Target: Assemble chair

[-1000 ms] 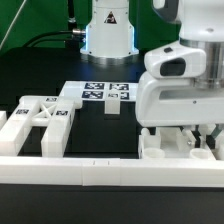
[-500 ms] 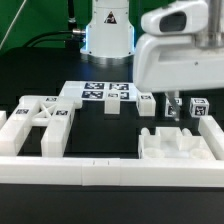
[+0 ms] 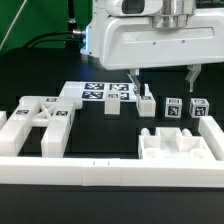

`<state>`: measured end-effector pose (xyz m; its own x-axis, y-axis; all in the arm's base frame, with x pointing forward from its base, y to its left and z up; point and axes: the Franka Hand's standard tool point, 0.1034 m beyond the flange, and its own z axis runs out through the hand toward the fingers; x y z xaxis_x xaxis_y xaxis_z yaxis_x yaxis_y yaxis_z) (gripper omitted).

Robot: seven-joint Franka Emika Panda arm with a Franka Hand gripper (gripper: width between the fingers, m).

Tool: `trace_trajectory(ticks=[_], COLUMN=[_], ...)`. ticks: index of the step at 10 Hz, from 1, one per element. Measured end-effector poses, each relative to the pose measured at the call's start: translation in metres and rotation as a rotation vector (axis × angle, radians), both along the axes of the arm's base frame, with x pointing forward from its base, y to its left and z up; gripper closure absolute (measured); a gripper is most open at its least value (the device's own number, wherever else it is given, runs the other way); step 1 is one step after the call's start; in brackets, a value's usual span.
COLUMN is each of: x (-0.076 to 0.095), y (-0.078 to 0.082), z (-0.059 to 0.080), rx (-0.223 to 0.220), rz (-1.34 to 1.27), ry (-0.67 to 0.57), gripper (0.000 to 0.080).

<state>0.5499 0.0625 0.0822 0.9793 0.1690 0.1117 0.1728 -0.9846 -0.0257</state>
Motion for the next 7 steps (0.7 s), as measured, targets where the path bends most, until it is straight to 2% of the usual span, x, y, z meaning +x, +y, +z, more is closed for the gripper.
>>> trace_trajectory(ticks=[3, 4, 5, 7], x=[-0.004, -0.018, -0.033, -0.052], y=[-0.002, -0.006, -0.007, -0.009], z=[-0.004, -0.013, -0.023, -0.038], rx=[0.010, 0.026, 0.021, 0.013], rz=[-0.042, -0.109, -0.114, -0.103], ry=[0.010, 0.039, 0.064, 0.058], gripper=[0.0151, 0.0151, 0.0151, 0.0151])
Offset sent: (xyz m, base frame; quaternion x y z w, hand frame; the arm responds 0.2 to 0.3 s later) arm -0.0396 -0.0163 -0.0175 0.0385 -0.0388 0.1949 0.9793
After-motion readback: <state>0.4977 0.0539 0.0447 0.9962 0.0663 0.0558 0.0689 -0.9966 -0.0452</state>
